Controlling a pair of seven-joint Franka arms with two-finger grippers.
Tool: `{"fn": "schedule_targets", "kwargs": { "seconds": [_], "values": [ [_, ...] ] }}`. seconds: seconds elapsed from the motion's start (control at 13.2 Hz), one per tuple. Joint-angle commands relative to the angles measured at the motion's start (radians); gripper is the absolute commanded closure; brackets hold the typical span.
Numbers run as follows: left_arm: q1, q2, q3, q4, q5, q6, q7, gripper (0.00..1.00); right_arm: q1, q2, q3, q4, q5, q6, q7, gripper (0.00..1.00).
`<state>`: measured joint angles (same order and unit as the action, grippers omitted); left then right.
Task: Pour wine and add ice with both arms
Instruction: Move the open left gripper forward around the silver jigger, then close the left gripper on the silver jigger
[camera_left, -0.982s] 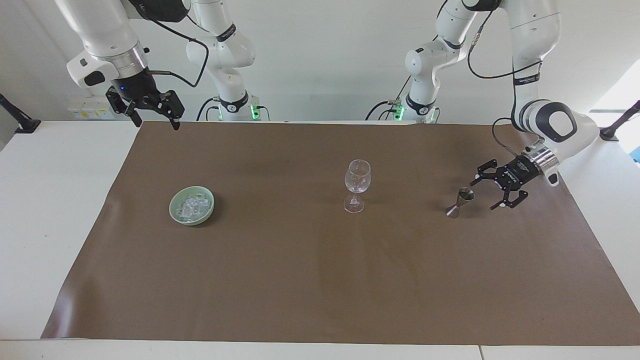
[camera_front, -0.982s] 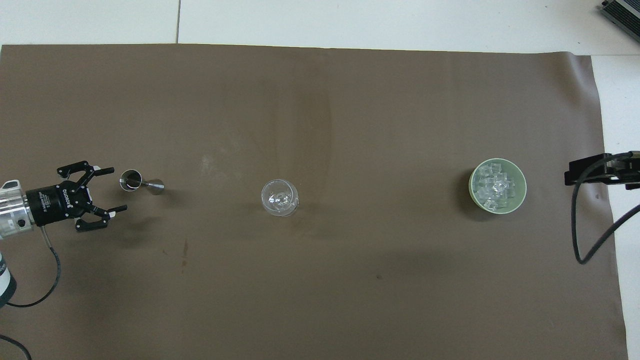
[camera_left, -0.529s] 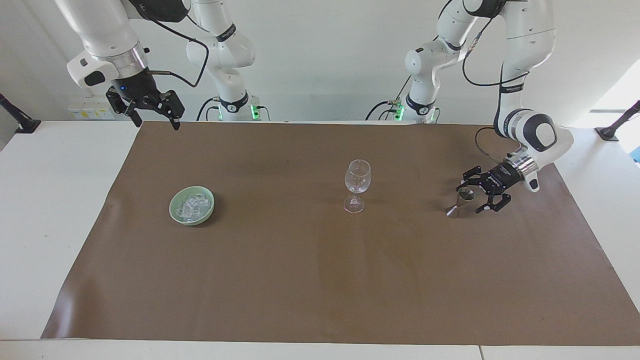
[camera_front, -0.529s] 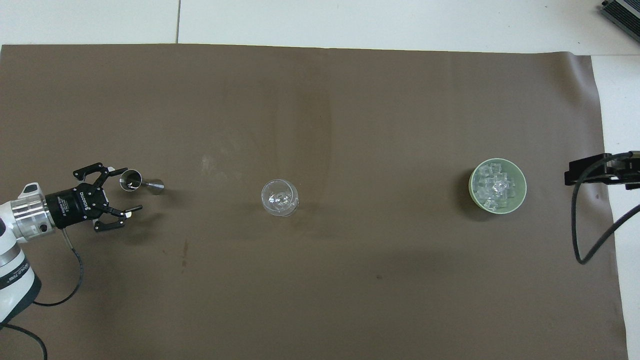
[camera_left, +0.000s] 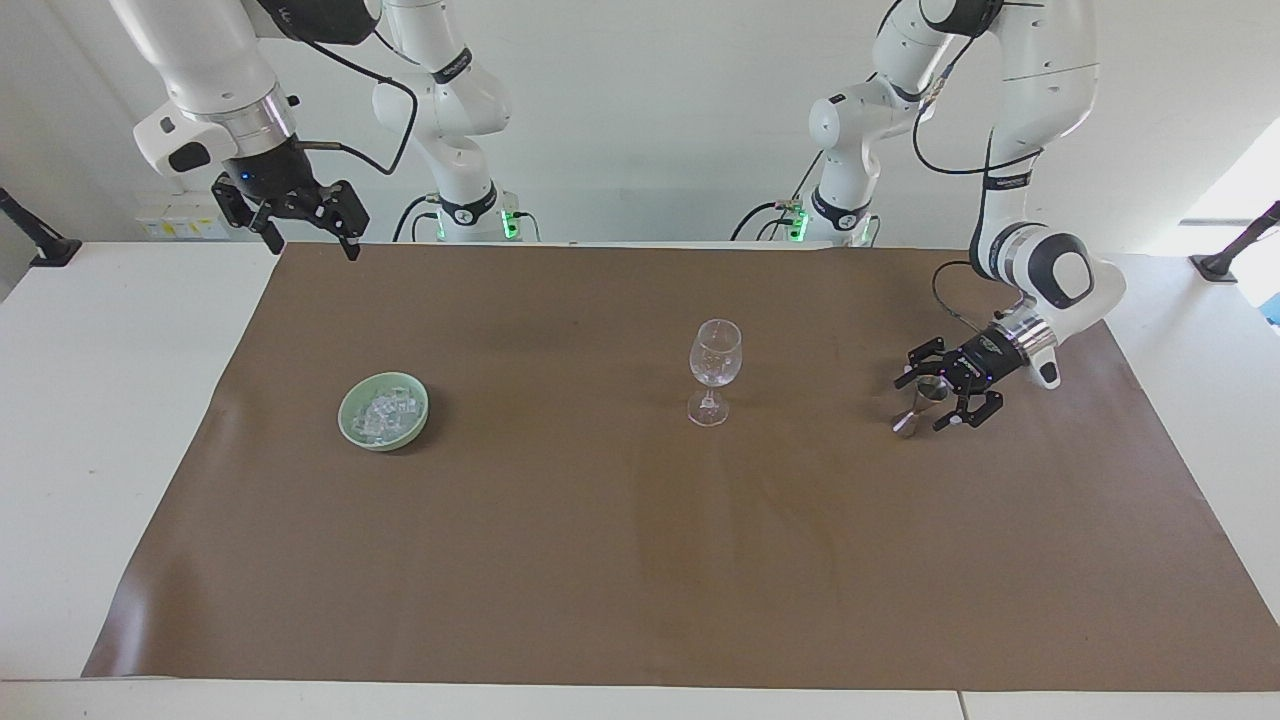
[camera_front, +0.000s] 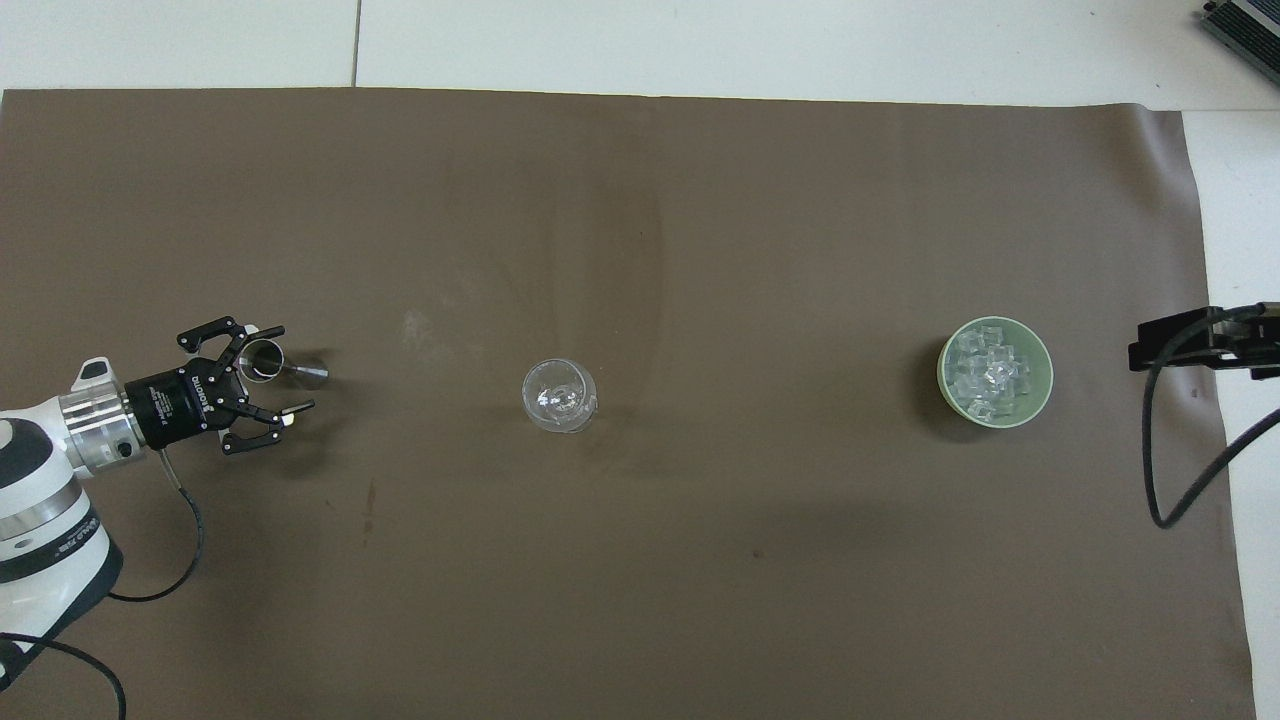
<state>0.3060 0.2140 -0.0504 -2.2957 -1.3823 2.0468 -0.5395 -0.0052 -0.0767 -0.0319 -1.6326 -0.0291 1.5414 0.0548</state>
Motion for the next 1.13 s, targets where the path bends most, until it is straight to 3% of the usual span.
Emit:
{"fn": "schedule_targets", "kwargs": {
  "seconds": [0.0, 0.08, 0.23, 0.38, 0.53, 1.06],
  "values": [
    [-0.011, -0.008, 0.007, -0.025, -0.034, 0.026, 0.021, 0.0, -0.002, -0.006, 0.003, -0.004, 0.012, -0.011, 0.014, 0.0],
    [-0.01, -0.008, 0.007, -0.025, -0.034, 0.026, 0.021, 0.04, -0.002, -0.006, 0.003, -0.004, 0.012, -0.011, 0.014, 0.0],
    [-0.011, -0.008, 0.007, -0.025, -0.035, 0.026, 0.021, 0.23, -0.002, -0.006, 0.003, -0.004, 0.011, -0.011, 0.014, 0.0],
    [-0.01, -0.008, 0.007, -0.025, -0.04, 0.026, 0.021, 0.28, -0.002, -0.008, 0.003, -0.004, 0.012, -0.011, 0.014, 0.0],
    [-0.01, -0.008, 0.007, -0.028, -0.043, 0.026, 0.021, 0.41, -0.002, -0.008, 0.003, -0.004, 0.012, -0.011, 0.014, 0.0],
    [-0.001, -0.008, 0.009, -0.031, -0.057, 0.026, 0.016, 0.58, -0.002, -0.008, 0.003, -0.004, 0.012, -0.011, 0.014, 0.0]
  ]
}}
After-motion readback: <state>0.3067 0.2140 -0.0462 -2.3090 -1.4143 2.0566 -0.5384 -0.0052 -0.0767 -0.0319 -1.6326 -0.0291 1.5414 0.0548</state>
